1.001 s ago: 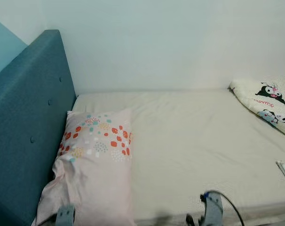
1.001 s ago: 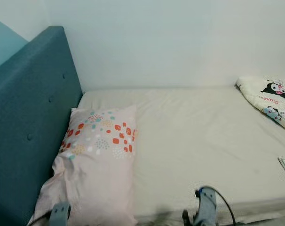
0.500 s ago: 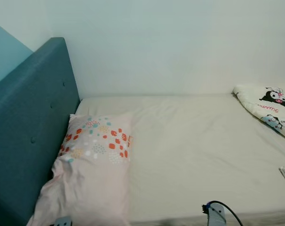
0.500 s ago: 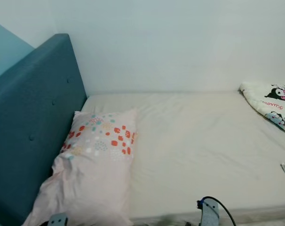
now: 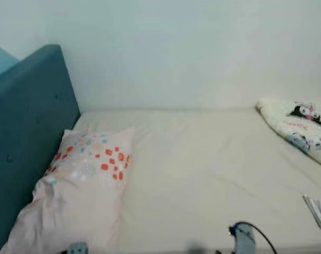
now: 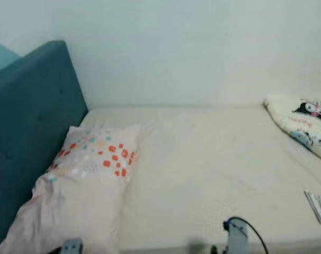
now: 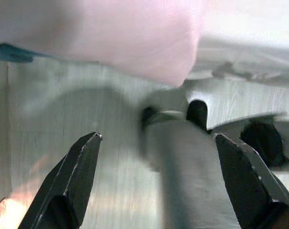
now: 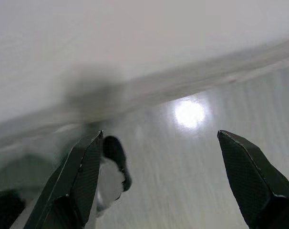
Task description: Clean up the room
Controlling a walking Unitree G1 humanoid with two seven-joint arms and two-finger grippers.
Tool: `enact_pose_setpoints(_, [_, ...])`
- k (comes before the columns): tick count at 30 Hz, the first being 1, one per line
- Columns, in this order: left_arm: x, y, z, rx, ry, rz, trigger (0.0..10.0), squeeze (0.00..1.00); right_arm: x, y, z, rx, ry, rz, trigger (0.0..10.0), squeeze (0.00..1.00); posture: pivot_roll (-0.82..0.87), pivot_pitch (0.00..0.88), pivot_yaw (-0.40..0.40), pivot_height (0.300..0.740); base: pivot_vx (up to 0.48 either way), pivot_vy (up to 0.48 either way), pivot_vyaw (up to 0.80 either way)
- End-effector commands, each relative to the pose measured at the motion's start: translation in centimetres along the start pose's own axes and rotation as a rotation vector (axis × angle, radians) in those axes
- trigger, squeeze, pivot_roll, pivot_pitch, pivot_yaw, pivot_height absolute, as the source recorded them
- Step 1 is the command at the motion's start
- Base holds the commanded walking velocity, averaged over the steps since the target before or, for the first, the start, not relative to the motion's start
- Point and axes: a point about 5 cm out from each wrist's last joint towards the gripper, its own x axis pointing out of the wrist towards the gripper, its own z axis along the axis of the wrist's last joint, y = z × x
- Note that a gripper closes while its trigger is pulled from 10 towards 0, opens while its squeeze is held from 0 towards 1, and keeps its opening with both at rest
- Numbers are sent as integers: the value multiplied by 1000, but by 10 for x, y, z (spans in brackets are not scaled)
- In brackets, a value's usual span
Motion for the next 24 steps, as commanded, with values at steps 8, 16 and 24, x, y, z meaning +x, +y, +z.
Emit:
enact_pose_setpoints(8, [0, -2, -4, 32, 24, -4, 10000, 0, -1, 0, -6, 2, 12, -9, 10000, 0, -71, 0, -42, 740, 0, -480, 0])
enact_pose_setpoints(16, [0, -2, -4, 44, 26, -9, 10000, 0, 1, -2, 14, 16, -50, -9, 10000, 0, -76, 0, -45, 740, 0, -480, 0])
enact_pose_setpoints(24, [0, -2, -5, 52, 30, -12, 10000, 0, 2, 11, 52, 12, -169, 33, 10000, 0, -78, 0, -45, 740, 0, -480, 0])
